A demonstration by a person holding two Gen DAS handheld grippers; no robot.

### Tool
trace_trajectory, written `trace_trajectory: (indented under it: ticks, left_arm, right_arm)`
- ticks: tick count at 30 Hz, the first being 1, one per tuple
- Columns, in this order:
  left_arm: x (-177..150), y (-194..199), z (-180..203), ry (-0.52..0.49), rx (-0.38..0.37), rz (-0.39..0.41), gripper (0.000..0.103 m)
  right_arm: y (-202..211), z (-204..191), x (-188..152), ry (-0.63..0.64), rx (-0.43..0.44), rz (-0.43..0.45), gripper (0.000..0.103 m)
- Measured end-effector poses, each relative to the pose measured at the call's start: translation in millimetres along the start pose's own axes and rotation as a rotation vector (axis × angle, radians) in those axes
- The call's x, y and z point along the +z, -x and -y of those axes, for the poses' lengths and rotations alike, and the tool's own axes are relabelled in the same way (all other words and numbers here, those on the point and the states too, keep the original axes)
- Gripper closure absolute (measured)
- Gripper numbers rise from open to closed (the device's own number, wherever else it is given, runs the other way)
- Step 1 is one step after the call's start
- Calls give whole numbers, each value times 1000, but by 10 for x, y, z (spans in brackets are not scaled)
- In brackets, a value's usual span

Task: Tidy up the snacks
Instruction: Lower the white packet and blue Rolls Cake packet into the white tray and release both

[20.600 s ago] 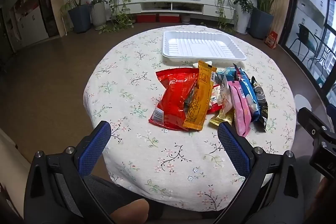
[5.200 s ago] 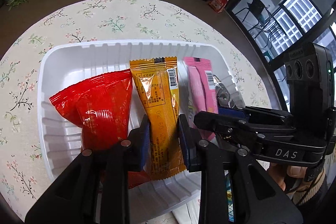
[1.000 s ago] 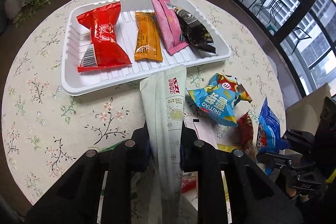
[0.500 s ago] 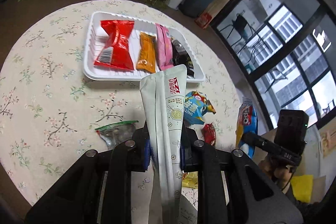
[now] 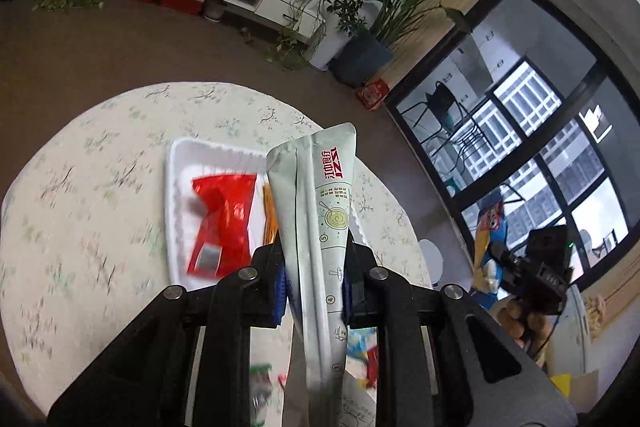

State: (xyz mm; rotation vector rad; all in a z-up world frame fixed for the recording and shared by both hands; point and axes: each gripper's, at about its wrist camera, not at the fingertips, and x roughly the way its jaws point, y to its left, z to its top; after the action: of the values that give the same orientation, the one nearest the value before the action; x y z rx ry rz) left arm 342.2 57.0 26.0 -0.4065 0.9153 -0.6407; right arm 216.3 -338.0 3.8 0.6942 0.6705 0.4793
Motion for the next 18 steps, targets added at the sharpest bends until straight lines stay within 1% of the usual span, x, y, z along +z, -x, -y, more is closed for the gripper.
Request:
trace_trajectory:
  ticks: [3, 7, 8, 11, 14, 18]
  left_arm:
    - [194, -331, -10, 3, -19, -31, 85]
    - [245, -767, -65, 0, -11, -73, 85]
    - [232, -913, -93, -2, -1, -97, 85]
    - [133, -1187, -167, -4, 29, -144, 85]
    - [16, -1344, -237, 4, 47, -169, 85]
    - [-107, -1452, -309, 18, 71, -185, 85]
  right_arm:
    - [-367, -74, 207, 23, -8, -46, 73]
    - [-878, -57, 318, 25, -21, -120, 73]
    - [-1004, -35, 318, 24, -28, -137, 73]
    - [-1347, 51, 285, 13, -52, -187, 73]
    - [-1646, 117, 224, 22, -93, -232, 73]
    - [-1838, 195, 137, 38, -150, -268, 73]
